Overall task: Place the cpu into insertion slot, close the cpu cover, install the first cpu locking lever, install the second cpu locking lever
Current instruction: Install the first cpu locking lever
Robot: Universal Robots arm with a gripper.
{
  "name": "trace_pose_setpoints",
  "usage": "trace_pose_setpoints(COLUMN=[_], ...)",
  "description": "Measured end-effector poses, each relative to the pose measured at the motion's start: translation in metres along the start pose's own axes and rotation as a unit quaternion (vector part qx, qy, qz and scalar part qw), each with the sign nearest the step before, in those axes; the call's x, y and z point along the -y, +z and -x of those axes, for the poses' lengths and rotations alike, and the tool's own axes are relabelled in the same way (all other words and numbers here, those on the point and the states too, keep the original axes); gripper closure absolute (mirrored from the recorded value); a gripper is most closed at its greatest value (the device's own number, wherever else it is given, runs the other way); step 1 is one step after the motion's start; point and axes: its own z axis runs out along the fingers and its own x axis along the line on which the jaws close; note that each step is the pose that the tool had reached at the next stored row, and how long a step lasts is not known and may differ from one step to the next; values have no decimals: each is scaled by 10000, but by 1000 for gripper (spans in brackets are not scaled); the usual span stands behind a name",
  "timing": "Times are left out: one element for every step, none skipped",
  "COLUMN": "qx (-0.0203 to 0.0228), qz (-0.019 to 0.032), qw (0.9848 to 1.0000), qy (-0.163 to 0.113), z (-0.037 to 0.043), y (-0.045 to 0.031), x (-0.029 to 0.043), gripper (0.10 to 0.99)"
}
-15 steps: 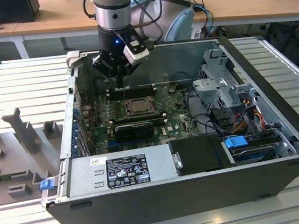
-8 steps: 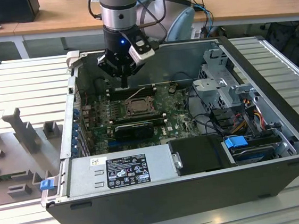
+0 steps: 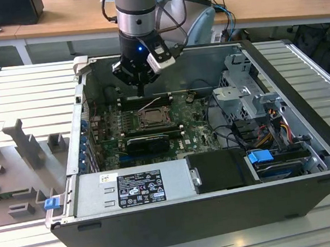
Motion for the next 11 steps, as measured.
trace_pose_setpoints(qx=[24,29,30,30,30,29,30,30,30,32,34], qz=[-2,-1,-1,-2,-2,-1,-2,-1,-2,-1,-1], qw=[10000,10000,10000,10000,10000,10000,10000,10000,10000,10000,10000], qy=[-1,-2,-2,-2,-2,-1,-1,-1,-2,-3,-4], z=[10,22,43,61,73,88,115,139,157,164,168], y=[12,33,71,100,118,136,154,168,179,185,190], x=[1,3,6,8,10,11,12,12,11,8,5], gripper=[980,980,980,980,980,980,980,980,980,980,980])
